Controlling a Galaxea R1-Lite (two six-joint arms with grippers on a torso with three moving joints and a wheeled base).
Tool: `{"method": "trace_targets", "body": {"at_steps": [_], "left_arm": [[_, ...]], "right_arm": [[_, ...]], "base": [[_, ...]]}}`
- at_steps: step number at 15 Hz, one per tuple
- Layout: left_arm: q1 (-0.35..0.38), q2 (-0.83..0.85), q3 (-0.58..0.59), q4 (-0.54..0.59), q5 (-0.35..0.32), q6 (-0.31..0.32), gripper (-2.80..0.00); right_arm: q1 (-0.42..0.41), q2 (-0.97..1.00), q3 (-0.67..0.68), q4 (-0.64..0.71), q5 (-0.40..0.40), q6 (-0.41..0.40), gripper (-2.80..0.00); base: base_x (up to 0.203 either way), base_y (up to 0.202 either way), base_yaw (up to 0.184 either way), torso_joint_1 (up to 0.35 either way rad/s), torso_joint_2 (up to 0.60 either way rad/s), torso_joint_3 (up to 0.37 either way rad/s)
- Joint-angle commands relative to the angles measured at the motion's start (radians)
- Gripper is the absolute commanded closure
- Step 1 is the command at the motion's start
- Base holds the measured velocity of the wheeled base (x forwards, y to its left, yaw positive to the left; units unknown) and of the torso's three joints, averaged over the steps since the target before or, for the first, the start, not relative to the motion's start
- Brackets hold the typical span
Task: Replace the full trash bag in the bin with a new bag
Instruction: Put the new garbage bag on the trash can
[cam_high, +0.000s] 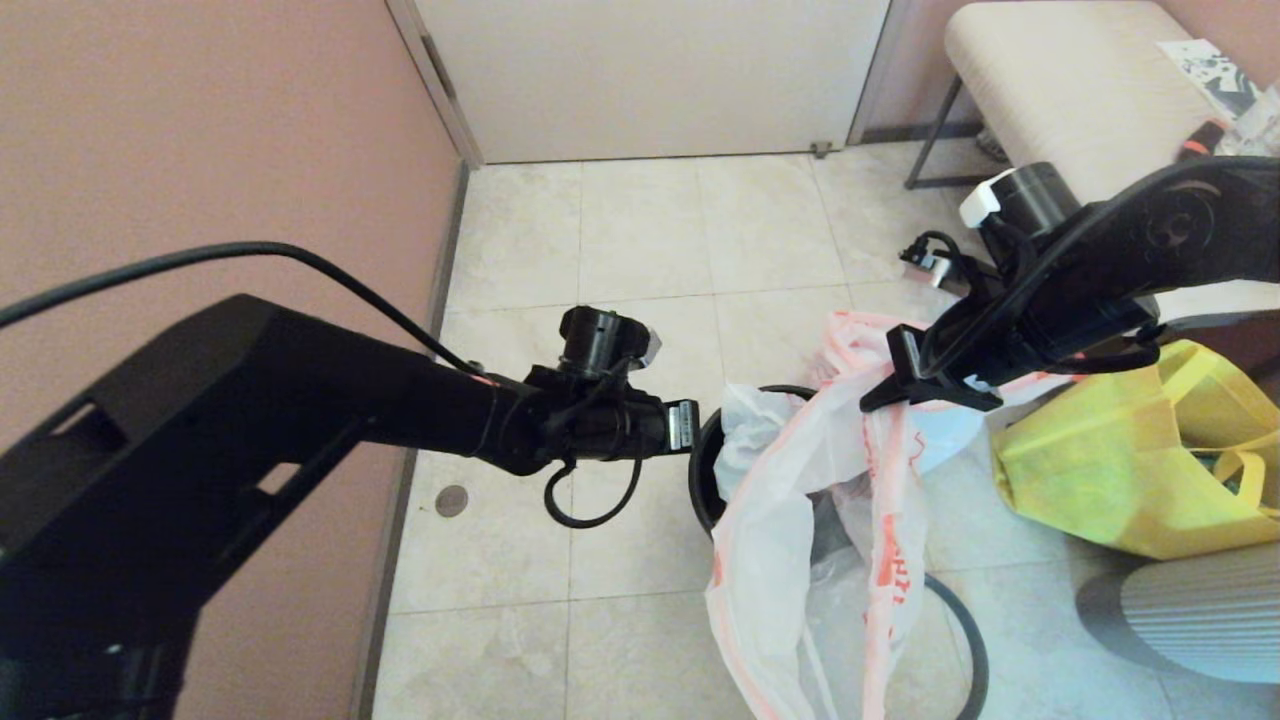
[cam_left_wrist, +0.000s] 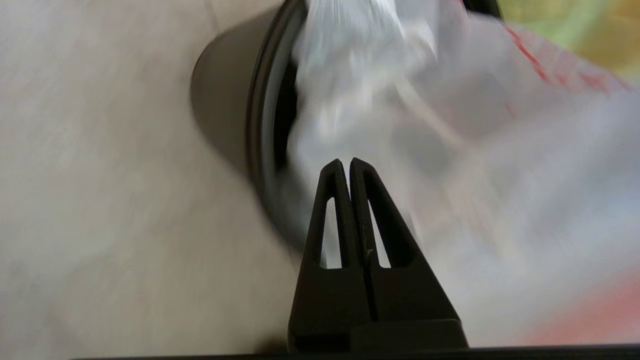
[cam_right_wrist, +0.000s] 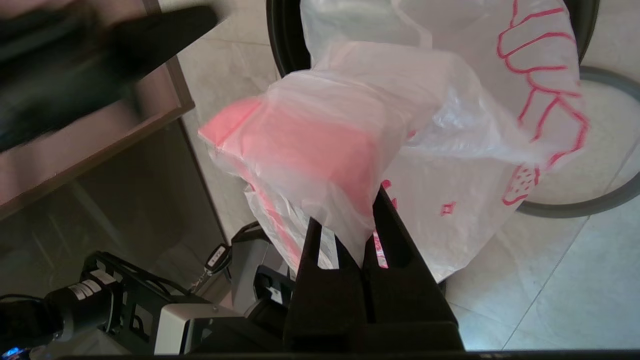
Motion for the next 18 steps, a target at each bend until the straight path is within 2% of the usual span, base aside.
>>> {"method": "trace_targets", "body": {"at_steps": [1, 5, 8, 9, 11, 13, 14, 18], "left_arm": [[0.002, -0.172, 0.143, -0.001, -0.002, -0.013, 0.00], [-0.002, -0.271, 0.341, -0.025, -0.014, -0.036, 0.00], [-0.111, -0.355, 0.426, -0.022, -0.013, -0.076, 0.00], [-0.148, -0.383, 0.443, -0.020, -0.010, -0.081, -2.80], [-0.174, -0.364, 0.429, -0.001, 0.019, -0.083, -2.80], [-0.178, -0.303, 0.410, 0.010, 0.095, -0.080, -2.80], [-0.174, -0.278, 0.406, 0.008, 0.108, -0.079, -2.80], [-0.162, -0.156, 0.386, -0.137, 0.115, -0.079, -2.80]], "right_arm": [[-0.004, 0.009, -0.011, 0.000, 0.002, 0.001, 0.00], [-0.004, 0.047, -0.057, -0.004, 0.002, 0.002, 0.00], [-0.007, 0.078, -0.103, -0.018, 0.003, 0.002, 0.00], [-0.010, 0.085, -0.107, -0.019, 0.008, 0.003, 0.00], [-0.014, 0.088, -0.104, -0.019, 0.009, 0.004, 0.00], [-0.024, 0.084, -0.103, -0.017, 0.037, 0.004, 0.00], [-0.025, 0.081, -0.100, -0.017, 0.043, 0.006, 0.00], [-0.024, 0.069, -0.100, -0.017, 0.046, 0.017, 0.00]], "base": [[0.000, 0.000, 0.000, 0.000, 0.00, 0.000], [0.000, 0.000, 0.000, 0.000, 0.00, 0.000], [0.000, 0.000, 0.000, 0.000, 0.00, 0.000], [0.000, 0.000, 0.000, 0.000, 0.00, 0.000], [0.000, 0.000, 0.000, 0.000, 0.00, 0.000], [0.000, 0.000, 0.000, 0.000, 0.00, 0.000], [0.000, 0.000, 0.000, 0.000, 0.00, 0.000], [0.000, 0.000, 0.000, 0.000, 0.00, 0.000]]}}
